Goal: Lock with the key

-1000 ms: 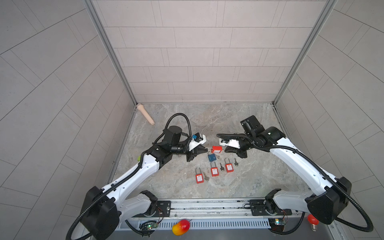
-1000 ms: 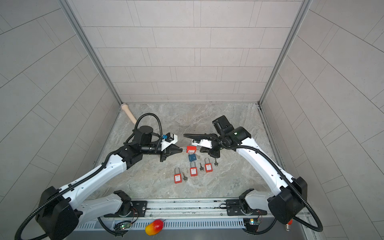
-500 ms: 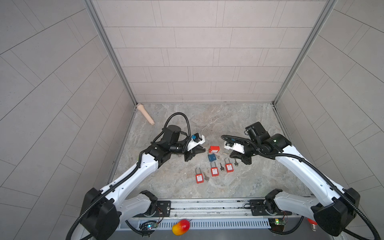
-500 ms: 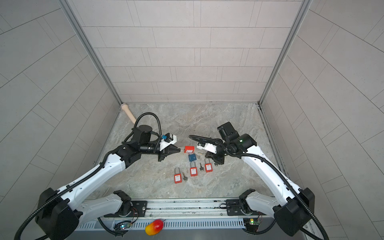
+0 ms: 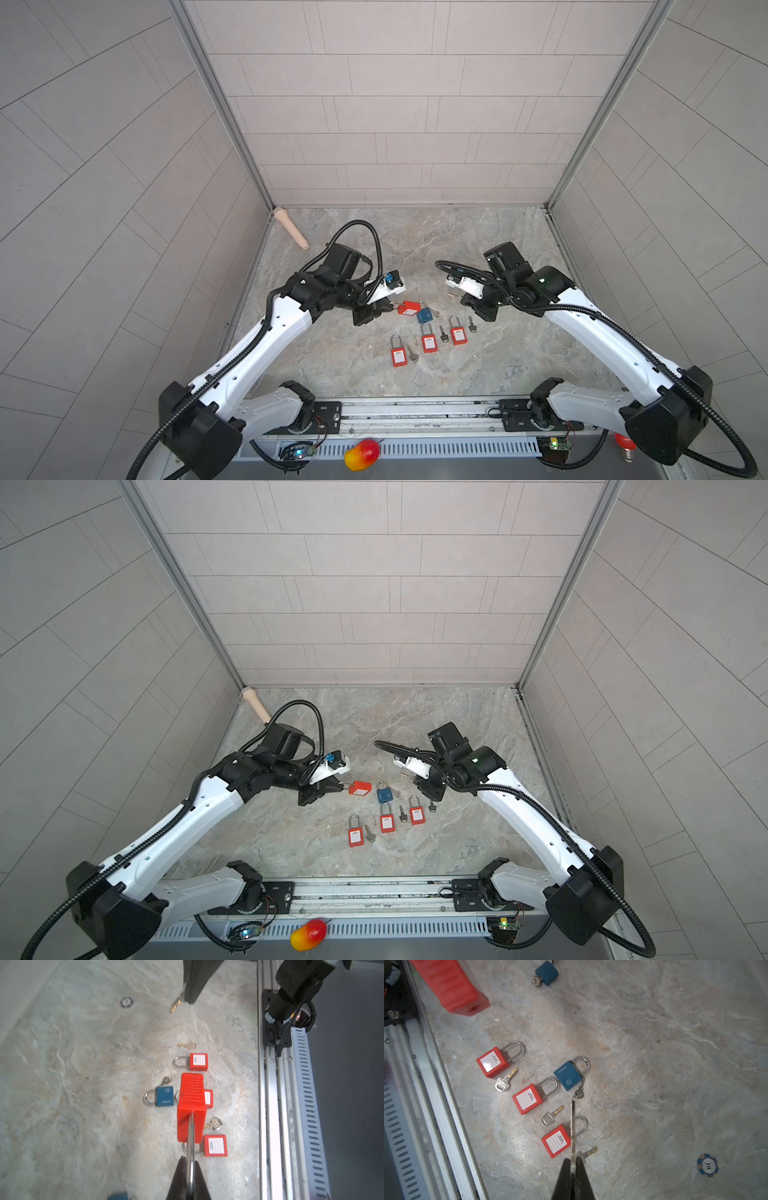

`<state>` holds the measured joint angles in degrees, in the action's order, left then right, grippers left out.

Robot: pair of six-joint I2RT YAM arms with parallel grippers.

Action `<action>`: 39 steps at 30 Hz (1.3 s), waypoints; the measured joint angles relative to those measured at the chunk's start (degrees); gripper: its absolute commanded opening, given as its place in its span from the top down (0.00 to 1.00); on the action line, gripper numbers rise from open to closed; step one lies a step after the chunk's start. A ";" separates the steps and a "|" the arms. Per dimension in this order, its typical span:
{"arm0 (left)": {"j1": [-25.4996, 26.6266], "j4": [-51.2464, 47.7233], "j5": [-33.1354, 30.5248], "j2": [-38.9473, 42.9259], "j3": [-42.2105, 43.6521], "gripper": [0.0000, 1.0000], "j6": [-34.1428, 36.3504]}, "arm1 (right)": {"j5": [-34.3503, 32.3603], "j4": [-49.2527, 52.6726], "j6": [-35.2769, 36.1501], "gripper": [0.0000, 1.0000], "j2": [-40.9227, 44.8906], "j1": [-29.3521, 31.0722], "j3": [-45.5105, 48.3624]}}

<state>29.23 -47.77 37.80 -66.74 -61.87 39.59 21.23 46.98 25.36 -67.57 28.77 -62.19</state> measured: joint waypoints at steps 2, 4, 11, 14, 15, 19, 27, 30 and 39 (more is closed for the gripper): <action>-0.20 -5.35 -1.18 -1.57 -0.79 1.00 0.26 | -2.64 -2.78 -2.05 1.00 0.83 1.84 1.33; -0.31 -9.44 -2.08 -3.21 -0.85 1.00 0.28 | -5.09 -4.98 -3.65 1.00 2.03 4.04 3.10; -1.14 -16.68 -4.50 -6.97 -0.13 1.00 -0.35 | -13.25 -9.35 -9.73 1.00 3.89 8.37 6.34; -1.66 -18.36 -6.23 -8.79 0.50 1.00 -0.55 | -15.08 -10.14 -11.61 1.00 3.91 8.48 6.73; -1.81 -18.69 -6.91 -9.38 0.74 1.00 -0.59 | -15.30 -10.54 -12.02 1.00 3.91 8.59 6.99; -1.90 -20.09 -8.79 -12.22 1.09 1.00 -0.57 | -15.80 -12.20 -13.18 1.00 3.80 9.20 8.70; -1.90 -21.77 -14.67 -17.59 1.57 1.00 1.38 | -15.98 -13.99 -15.61 1.00 2.62 10.34 9.97; -1.90 -22.10 -17.09 -18.18 2.47 1.00 2.86 | -15.93 -15.65 -16.24 1.00 2.78 10.34 11.76; -0.39 -24.37 -19.82 -21.55 3.02 1.00 5.75 | -14.73 -17.53 -17.00 1.00 2.64 10.34 14.21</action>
<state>28.84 -72.14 17.98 -88.29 -58.85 45.34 6.50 29.45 8.36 -64.93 39.11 -47.99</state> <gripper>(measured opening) 0.050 0.055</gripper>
